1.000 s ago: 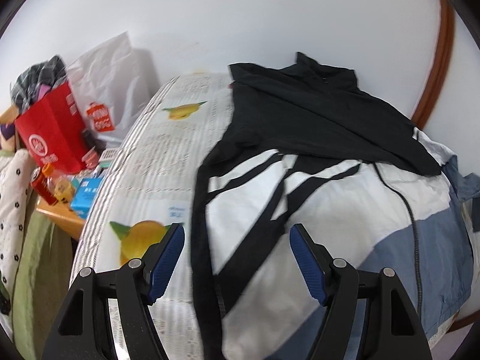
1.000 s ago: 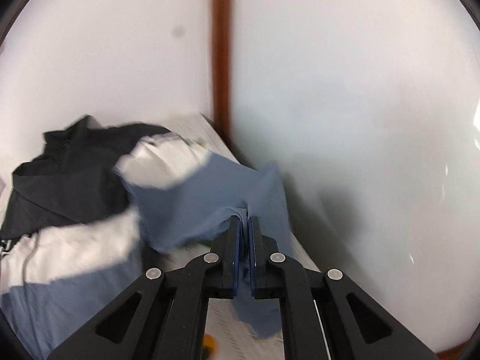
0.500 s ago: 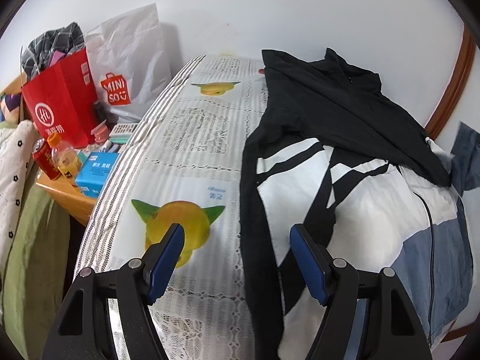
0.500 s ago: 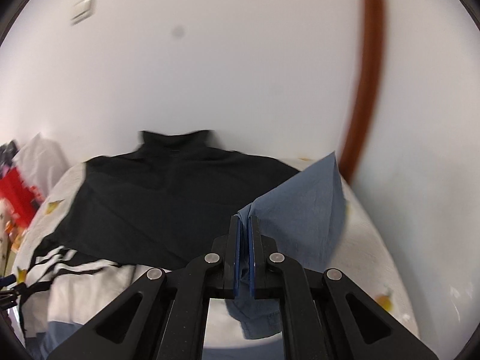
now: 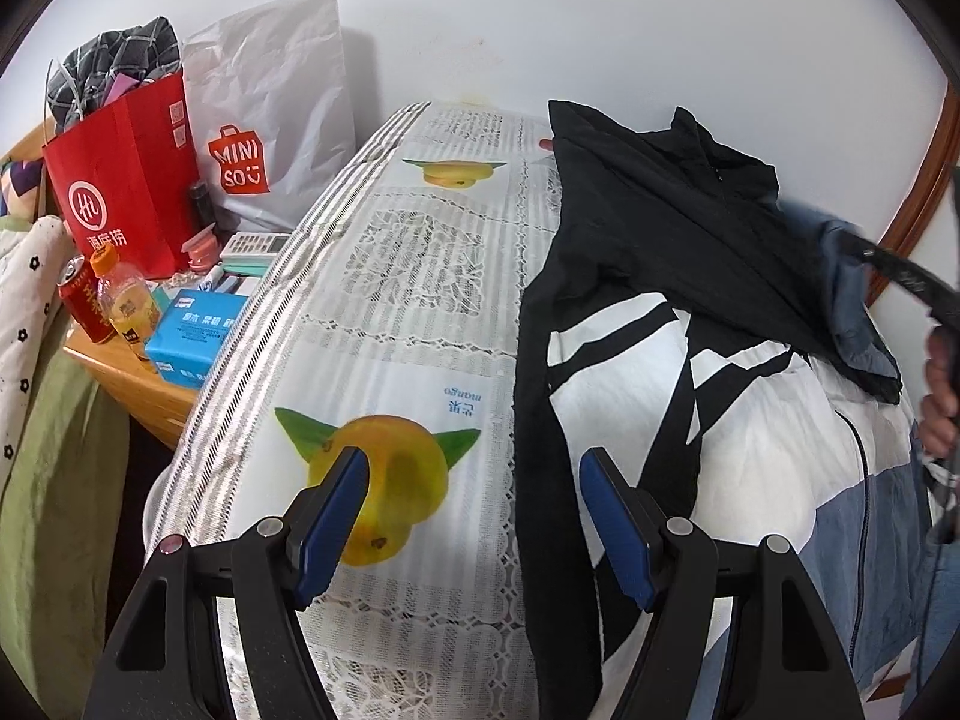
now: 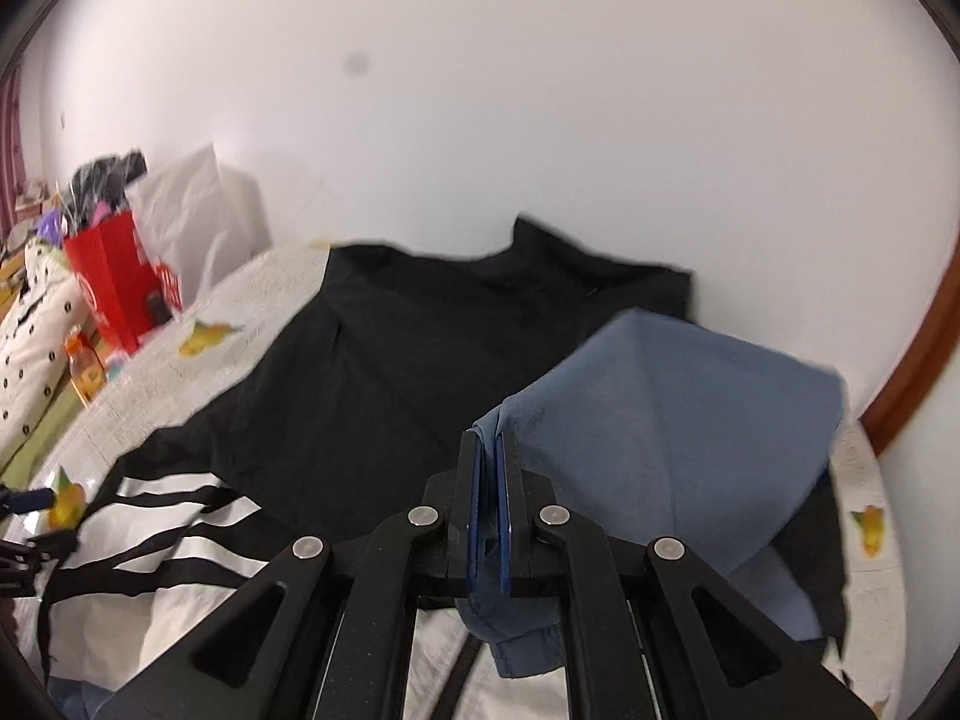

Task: Fold large clothes
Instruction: 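Lift the blue sleeve and lay it across the jacket body, then release, then withdraw the open right gripper from the folded sleeve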

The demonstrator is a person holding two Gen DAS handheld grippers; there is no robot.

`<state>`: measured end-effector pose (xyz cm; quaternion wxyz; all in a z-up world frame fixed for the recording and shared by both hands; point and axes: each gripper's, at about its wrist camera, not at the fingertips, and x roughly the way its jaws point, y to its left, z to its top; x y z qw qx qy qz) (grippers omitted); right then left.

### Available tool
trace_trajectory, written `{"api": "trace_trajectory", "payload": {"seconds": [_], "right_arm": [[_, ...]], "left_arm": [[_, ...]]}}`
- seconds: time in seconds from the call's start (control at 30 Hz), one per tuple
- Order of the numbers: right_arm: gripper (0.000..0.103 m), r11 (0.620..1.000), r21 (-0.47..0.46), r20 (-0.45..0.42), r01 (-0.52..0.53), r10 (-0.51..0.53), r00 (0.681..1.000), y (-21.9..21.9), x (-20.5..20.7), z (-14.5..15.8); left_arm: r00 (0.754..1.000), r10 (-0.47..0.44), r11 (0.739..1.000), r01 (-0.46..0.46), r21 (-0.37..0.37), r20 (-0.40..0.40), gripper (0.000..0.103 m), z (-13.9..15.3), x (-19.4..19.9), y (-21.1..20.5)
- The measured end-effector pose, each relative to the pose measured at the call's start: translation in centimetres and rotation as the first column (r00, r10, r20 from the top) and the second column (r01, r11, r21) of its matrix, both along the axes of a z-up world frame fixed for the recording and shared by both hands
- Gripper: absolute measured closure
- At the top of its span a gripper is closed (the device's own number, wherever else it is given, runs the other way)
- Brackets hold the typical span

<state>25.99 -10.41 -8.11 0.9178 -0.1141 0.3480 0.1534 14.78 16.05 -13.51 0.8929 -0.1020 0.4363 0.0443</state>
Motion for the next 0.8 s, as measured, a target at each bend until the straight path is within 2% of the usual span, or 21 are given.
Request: {"api": "trace_trajectory", "payload": {"seconds": [0.1, 0.17, 0.2, 0.27, 0.3, 0.33, 0.37, 0.53, 0.8], "right_arm": [[0.098, 1.000, -0.003, -0.044, 0.005, -0.005, 0.999, 1.1, 1.3, -1.7], [0.092, 0.999, 0.041, -0.083, 0.015, -0.011, 0.996, 1.1, 1.8, -2.3], [0.086, 0.998, 0.055, -0.104, 0.025, -0.019, 0.994, 1.1, 2.0, -2.5], [0.062, 0.997, 0.070, -0.135, 0.035, -0.025, 0.991, 0.9, 1.9, -2.6], [0.042, 0.996, 0.083, -0.139, 0.033, -0.022, 0.990, 0.7, 1.6, -2.5], [0.029, 0.994, 0.106, -0.127, 0.029, -0.016, 0.992, 0.4, 0.9, -2.1], [0.025, 0.993, 0.118, -0.113, 0.026, -0.012, 0.994, 0.2, 0.3, -1.8], [0.023, 0.994, 0.112, -0.052, 0.012, -0.006, 0.999, -1.7, -3.9, 0.3], [0.023, 0.973, 0.136, -0.062, 0.185, -0.178, 0.982, -8.2, -7.8, 0.8]], "left_arm": [[1.000, -0.006, 1.000, 0.006, 0.002, -0.002, 0.032, 0.3, 0.2, 0.3], [1.000, -0.017, 1.000, 0.017, 0.005, -0.003, 0.032, 0.5, 0.4, 0.4], [1.000, -0.021, 1.000, 0.021, 0.007, -0.003, 0.032, 0.6, 0.5, 0.4], [0.999, -0.032, 0.999, 0.032, 0.011, 0.000, 0.032, 0.8, 0.7, 0.3], [0.999, -0.038, 0.999, 0.038, 0.013, 0.001, 0.032, 0.9, 0.7, 0.3], [0.999, -0.042, 0.999, 0.042, 0.016, 0.001, 0.032, 1.0, 0.8, 0.2], [0.999, -0.047, 0.999, 0.047, 0.018, 0.003, 0.032, 1.1, 0.9, 0.1], [0.997, -0.077, 0.997, 0.076, 0.013, 0.019, 0.032, 1.6, 1.4, -0.8], [0.988, -0.138, 0.990, 0.135, 0.045, 0.064, 0.032, 3.5, 1.4, -4.0]]}}
